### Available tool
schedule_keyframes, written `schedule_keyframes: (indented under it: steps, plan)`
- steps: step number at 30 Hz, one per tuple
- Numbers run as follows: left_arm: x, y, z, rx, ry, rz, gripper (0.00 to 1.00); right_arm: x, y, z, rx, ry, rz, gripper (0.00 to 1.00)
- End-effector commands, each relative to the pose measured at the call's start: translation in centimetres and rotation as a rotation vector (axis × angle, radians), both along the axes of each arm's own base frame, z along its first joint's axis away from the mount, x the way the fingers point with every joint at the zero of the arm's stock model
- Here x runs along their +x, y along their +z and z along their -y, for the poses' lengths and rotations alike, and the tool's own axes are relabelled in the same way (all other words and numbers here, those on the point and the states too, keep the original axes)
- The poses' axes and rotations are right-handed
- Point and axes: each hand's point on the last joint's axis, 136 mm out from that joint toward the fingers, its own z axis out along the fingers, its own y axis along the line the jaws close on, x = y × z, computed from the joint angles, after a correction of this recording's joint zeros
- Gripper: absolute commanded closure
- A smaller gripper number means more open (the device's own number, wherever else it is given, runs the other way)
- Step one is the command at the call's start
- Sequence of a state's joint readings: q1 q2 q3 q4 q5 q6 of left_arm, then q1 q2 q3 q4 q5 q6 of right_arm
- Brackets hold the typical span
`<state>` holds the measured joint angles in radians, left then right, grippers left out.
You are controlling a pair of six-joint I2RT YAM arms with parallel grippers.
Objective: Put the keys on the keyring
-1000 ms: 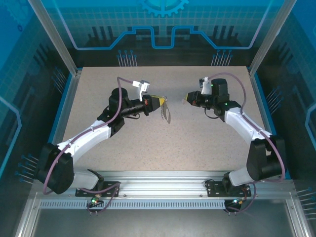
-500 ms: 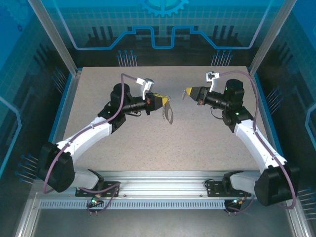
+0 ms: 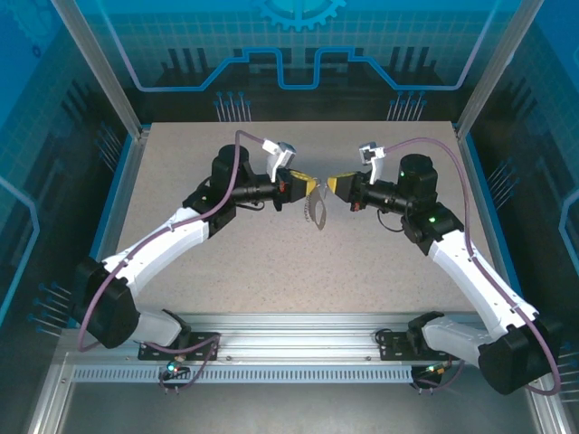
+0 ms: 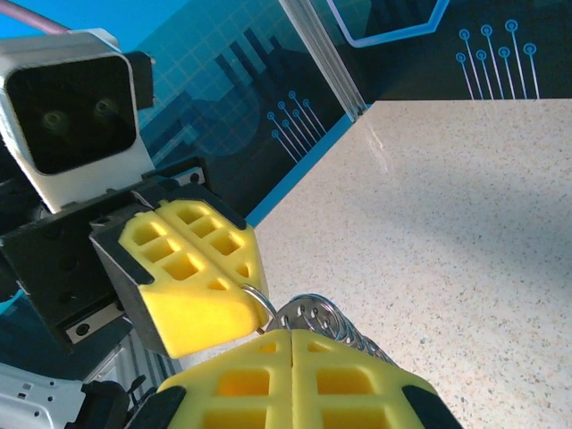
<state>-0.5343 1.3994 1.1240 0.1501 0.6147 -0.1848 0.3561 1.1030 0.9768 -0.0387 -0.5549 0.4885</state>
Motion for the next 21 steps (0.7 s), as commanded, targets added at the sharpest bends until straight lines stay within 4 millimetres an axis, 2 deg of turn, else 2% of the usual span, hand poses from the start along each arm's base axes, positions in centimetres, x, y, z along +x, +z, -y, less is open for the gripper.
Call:
schedule_keyframes:
  steps: [1, 14, 21]
  plan:
    - [0.1, 0.5, 0.4, 0.042, -0.004, 0.051, 1.0, -0.4, 1.7, -0.4, -0.005, 0.009, 0.048, 1.0]
    - [0.2, 0.0, 0.8, 0.087, -0.009, 0.065, 1.0, -0.4, 2.6, -1.2, 0.0, 0.026, 0.067, 1.0]
    - [0.1, 0.2, 0.9, 0.093, -0.012, 0.074, 1.0, -0.2, 2.2, -2.0, -0.007, 0.043, 0.057, 1.0]
